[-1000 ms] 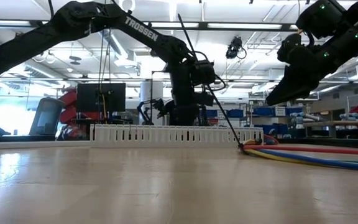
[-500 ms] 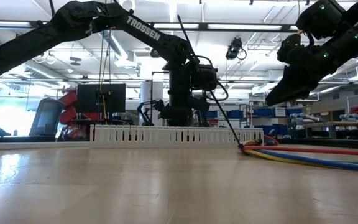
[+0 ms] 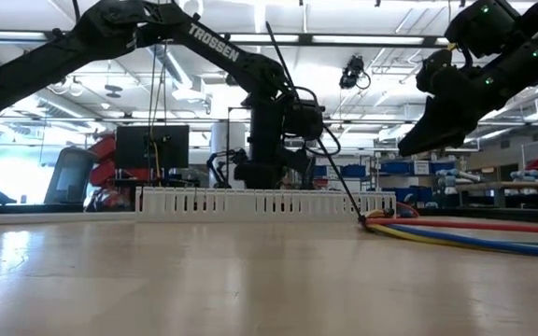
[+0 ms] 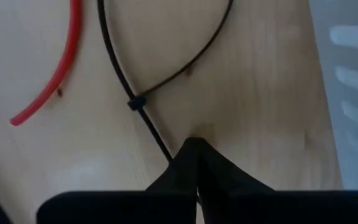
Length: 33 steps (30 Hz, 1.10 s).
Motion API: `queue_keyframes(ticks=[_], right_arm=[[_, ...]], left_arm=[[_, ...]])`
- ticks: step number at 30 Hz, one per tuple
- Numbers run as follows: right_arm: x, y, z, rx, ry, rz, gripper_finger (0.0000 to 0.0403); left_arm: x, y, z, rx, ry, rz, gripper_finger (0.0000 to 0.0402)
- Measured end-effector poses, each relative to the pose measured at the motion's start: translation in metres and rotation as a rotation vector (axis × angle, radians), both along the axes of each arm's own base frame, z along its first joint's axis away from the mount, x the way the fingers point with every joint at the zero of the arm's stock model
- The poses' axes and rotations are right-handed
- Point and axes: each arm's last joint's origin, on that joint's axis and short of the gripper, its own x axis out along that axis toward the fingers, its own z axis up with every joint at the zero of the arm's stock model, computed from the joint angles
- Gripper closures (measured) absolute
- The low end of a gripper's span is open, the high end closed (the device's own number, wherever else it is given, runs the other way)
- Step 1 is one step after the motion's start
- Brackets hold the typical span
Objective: Ziptie cables
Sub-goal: Wrap the cables together using the black zip tie
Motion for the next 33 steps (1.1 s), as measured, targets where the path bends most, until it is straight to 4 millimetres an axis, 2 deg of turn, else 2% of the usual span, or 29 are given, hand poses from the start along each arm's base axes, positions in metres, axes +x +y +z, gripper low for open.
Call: queue_keyframes(ticks=[7,10,15,19,24,29,33], right_arm=[[0.000,0.000,0.000,0.008,-0.003,-0.005,0.0277],[0.000,0.000,0.001,0.011,-0.013,-0.008,0.0277],[0.002,-0.001,0.003,0.033,-0.050,-0.026,0.0280],[0.006,-0.003,0.003,0.044,-0.080,-0.053,0.0287],[0.017,-0.013,-0.001,0.046,-0.109,-0.080,0.0292],[0.031,-0.028,0.002,0.063,-0.103,-0.080,0.0293],[0.044,-0.040,0.011,0.036,-0.092,-0.053,0.0293]], left_arm=[[0.000,0.002,0.008,-0.017,-0.028,0.075,0.0399],[0.000,0.004,0.015,-0.086,-0.086,0.120,0.0400],[-0.003,0.010,0.037,-0.101,-0.183,0.200,0.0400],[-0.007,0.015,0.066,-0.101,-0.312,0.275,0.0401],[-0.016,0.014,0.096,-0.118,-0.455,0.343,0.0401],[-0.030,0.005,0.104,-0.105,-0.598,0.389,0.0401],[-0.053,-0.007,0.100,-0.085,-0.708,0.425,0.0401]])
